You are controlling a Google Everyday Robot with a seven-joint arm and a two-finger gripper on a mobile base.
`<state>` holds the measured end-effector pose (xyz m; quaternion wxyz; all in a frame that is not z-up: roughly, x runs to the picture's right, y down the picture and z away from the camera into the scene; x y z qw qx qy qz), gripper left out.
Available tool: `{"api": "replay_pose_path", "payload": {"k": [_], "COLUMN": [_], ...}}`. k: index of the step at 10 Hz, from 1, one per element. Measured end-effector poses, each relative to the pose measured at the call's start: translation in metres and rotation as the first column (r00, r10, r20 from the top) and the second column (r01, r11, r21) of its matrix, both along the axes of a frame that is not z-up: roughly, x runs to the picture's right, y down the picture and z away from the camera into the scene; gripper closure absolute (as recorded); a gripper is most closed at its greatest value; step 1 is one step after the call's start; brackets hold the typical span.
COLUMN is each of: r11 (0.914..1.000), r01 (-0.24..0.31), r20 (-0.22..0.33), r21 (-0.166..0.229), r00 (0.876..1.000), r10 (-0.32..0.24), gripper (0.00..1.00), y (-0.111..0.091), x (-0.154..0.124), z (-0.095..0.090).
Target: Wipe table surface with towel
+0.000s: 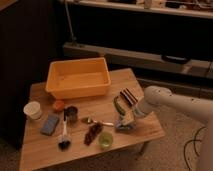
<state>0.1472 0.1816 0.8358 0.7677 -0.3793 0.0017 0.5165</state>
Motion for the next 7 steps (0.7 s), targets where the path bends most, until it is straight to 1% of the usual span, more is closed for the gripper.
{"api": "replay_pose_path", "payload": {"k": [1,3,4,5,6,7], "r11": [0.9997,0.9985,0.9963,0.9931,0.9906,0.9882], "r01": [0.025,0.052,0.084,0.117,0.136,0.153], "r20": [0.014,0.018,0.002,-0.014,-0.030,-0.059], "r21": [0.009,0.017,0.015,0.010,0.005,-0.005], "r00": [1.000,0.998,0.996,0.993,0.990,0.986], "r10": [-0.025,-0.052,-0.084,-0.117,-0.136,-0.153], "gripper": [0.62,0.78,0.90,0.98,1.00,1.00], "y": [0.000,-0.002,-0.002,-0.001,0.000,0.003], "x": [-0.003,-0.006,-0.009,-0.016,-0.022,-0.021], "z": [-0.004,-0.008,-0.010,-0.010,-0.008,-0.006]}}
